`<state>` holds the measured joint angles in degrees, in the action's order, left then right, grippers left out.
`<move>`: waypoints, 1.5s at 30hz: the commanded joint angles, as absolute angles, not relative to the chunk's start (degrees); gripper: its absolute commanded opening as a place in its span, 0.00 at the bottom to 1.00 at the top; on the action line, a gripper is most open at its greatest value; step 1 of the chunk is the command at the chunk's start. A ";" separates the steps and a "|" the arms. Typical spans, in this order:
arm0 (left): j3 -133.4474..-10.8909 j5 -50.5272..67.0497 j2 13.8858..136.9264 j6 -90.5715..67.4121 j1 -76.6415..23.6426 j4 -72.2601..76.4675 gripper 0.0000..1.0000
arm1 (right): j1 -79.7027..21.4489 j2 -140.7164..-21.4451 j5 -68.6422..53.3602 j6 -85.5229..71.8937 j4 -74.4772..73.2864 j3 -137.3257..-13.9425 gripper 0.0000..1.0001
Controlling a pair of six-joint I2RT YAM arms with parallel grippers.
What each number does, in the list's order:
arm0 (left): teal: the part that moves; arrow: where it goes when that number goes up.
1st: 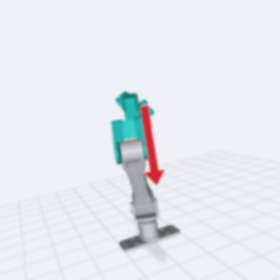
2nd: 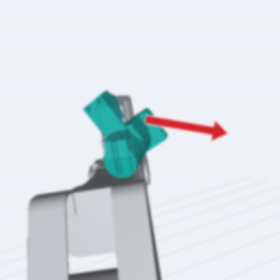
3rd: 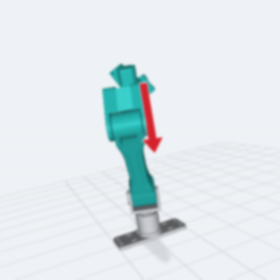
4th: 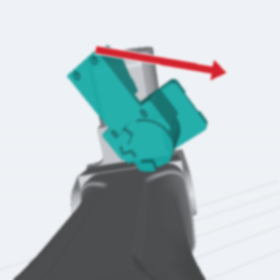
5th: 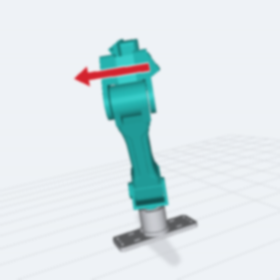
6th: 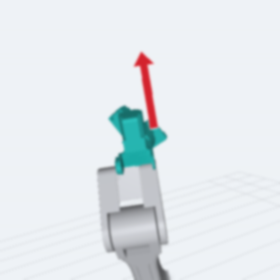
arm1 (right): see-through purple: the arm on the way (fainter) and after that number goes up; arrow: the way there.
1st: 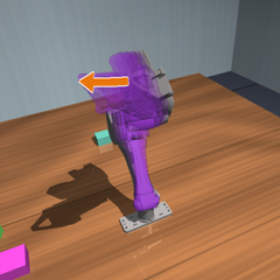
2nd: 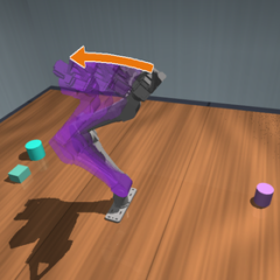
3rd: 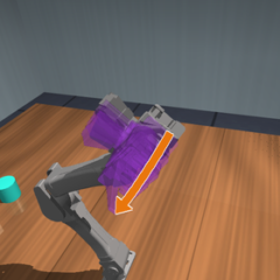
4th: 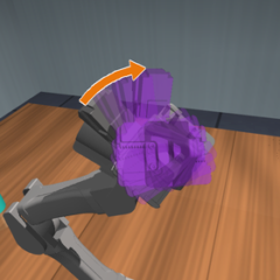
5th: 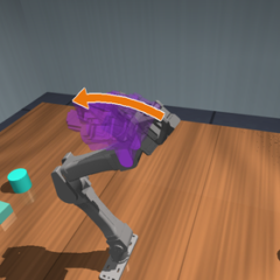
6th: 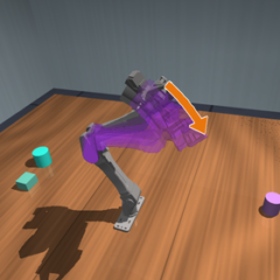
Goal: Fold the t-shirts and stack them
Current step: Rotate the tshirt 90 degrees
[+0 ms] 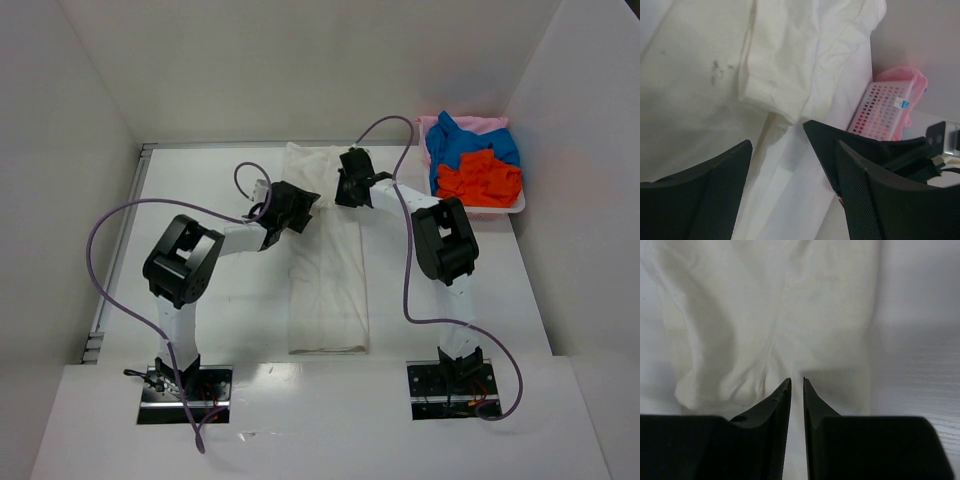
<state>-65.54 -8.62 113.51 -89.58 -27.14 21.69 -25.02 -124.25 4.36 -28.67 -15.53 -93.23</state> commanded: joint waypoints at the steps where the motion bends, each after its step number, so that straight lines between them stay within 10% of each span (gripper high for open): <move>1: -66.88 -18.97 113.03 -93.07 -27.60 18.64 0.76 | -25.40 -125.07 6.06 -28.56 -14.50 -95.71 0.21; 23: -71.37 -26.72 119.88 -100.90 -27.60 17.23 0.66 | -25.40 -125.07 6.59 -28.48 -13.45 -93.60 0.21; 45: -74.36 -29.79 117.08 -97.83 -26.98 11.26 0.00 | -24.35 -127.17 5.98 -28.48 -13.45 -93.60 0.12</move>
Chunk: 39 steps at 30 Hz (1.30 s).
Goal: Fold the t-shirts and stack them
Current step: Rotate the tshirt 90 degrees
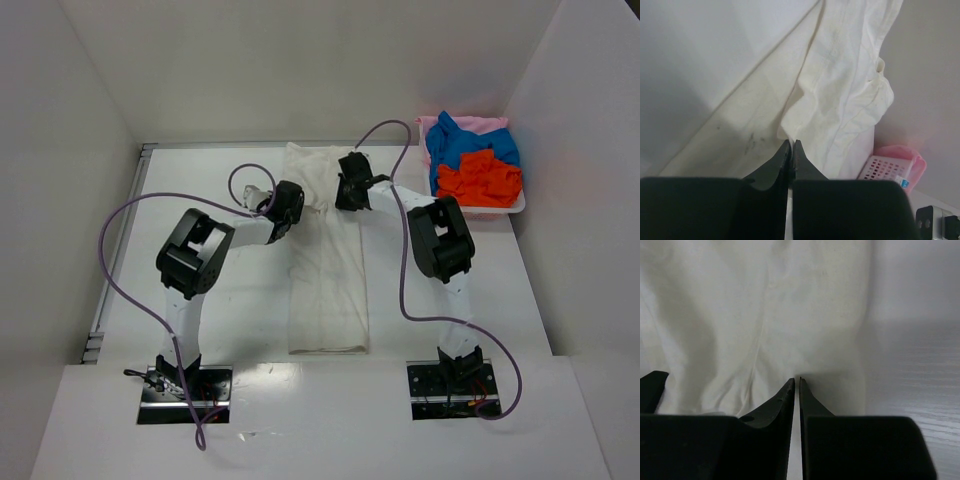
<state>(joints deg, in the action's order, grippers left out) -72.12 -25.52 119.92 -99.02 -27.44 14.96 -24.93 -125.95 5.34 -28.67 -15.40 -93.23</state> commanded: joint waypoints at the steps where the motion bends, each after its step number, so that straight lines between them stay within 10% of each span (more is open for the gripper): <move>1: -74.36 -29.79 116.55 -97.13 -26.46 10.47 0.00 | -24.35 -127.18 5.98 -28.48 -13.45 -93.60 0.12; 11: -73.65 -35.77 113.03 -88.96 -24.52 2.82 0.05 | -24.35 -129.46 5.98 -28.48 -15.12 -95.45 0.11; 20: -71.29 -36.11 110.94 -87.44 -23.38 3.15 0.87 | -24.35 -129.46 6.50 -27.95 -15.64 -95.45 0.11; 33: -70.84 -21.11 108.64 -62.08 -14.25 23.90 0.74 | -23.82 -125.25 7.03 -25.67 -16.17 -94.75 0.11; 39: -75.40 -2.67 103.63 -40.66 -10.11 21.02 0.93 | -23.29 -113.22 7.03 -23.65 -16.17 -92.20 0.31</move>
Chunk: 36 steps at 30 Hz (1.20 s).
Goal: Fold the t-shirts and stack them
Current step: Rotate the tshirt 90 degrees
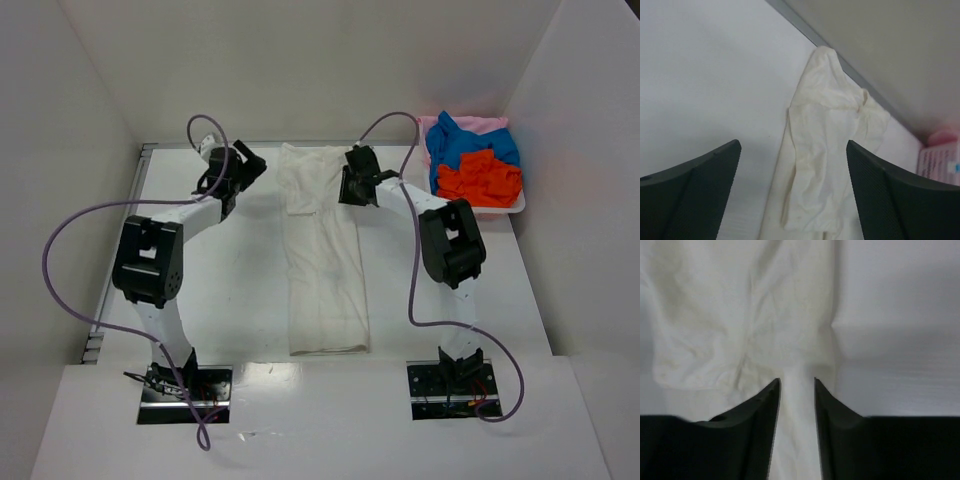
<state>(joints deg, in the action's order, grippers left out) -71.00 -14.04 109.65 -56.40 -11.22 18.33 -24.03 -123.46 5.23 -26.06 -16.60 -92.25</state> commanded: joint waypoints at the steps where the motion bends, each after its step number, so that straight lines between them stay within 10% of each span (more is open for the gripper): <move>1: -76.02 -0.37 102.67 -37.82 -10.11 18.05 0.96 | -23.29 -111.20 6.51 -23.64 -16.17 -91.15 0.41; 2: -76.72 4.17 100.66 -35.01 -10.11 16.02 0.98 | -23.29 -106.92 6.50 -23.64 -16.17 -89.32 0.74; 4: -78.65 9.64 98.80 -27.01 -10.11 8.93 0.99 | -22.77 -102.41 5.89 -23.64 -15.56 -86.76 0.99; 23: -47.30 21.79 69.09 -33.92 -27.42 -20.21 0.99 | -24.42 -61.82 -7.73 -44.89 -25.40 -40.55 0.99; 36: -41.04 23.91 68.90 -39.99 -33.83 -27.33 0.97 | -37.35 -57.22 -10.02 -52.38 -29.97 -31.03 0.94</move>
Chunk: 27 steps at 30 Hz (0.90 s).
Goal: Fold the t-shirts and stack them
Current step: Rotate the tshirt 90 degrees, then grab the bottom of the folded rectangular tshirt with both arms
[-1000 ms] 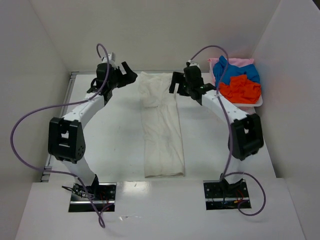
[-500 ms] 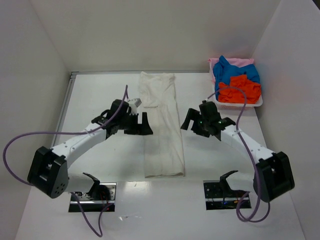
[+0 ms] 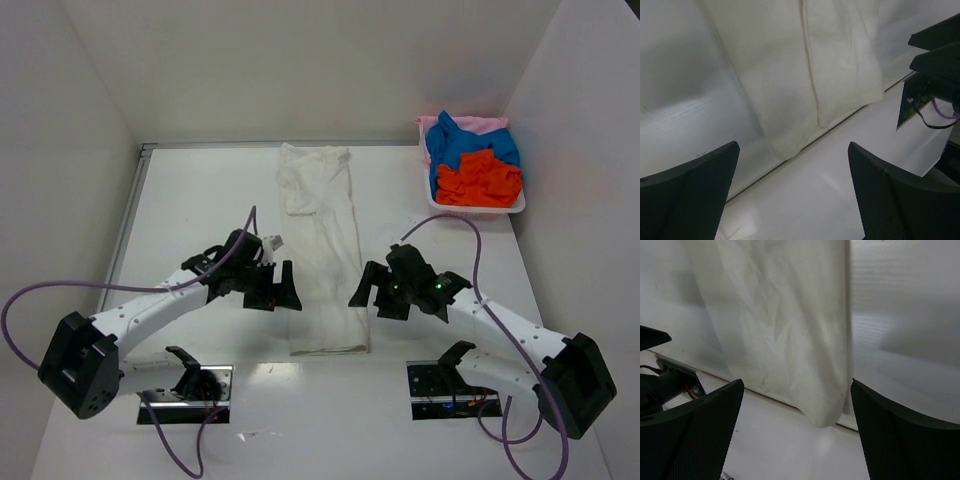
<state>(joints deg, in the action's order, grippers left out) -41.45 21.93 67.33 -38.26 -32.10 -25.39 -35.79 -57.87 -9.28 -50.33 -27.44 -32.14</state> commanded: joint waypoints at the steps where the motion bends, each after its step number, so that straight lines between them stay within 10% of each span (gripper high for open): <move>1: -41.04 23.91 69.43 -40.60 -33.84 -27.33 0.95 | -37.35 -57.22 -10.54 -52.38 -29.97 -30.50 0.92; 11: -37.79 23.91 75.05 -45.87 -38.40 -23.03 0.91 | -37.88 -50.54 -13.10 -56.95 -31.20 -21.01 0.57; 27: -37.79 22.85 79.80 -51.24 -44.21 -20.92 0.91 | -40.61 -55.71 -15.47 -58.01 -21.88 -19.34 0.50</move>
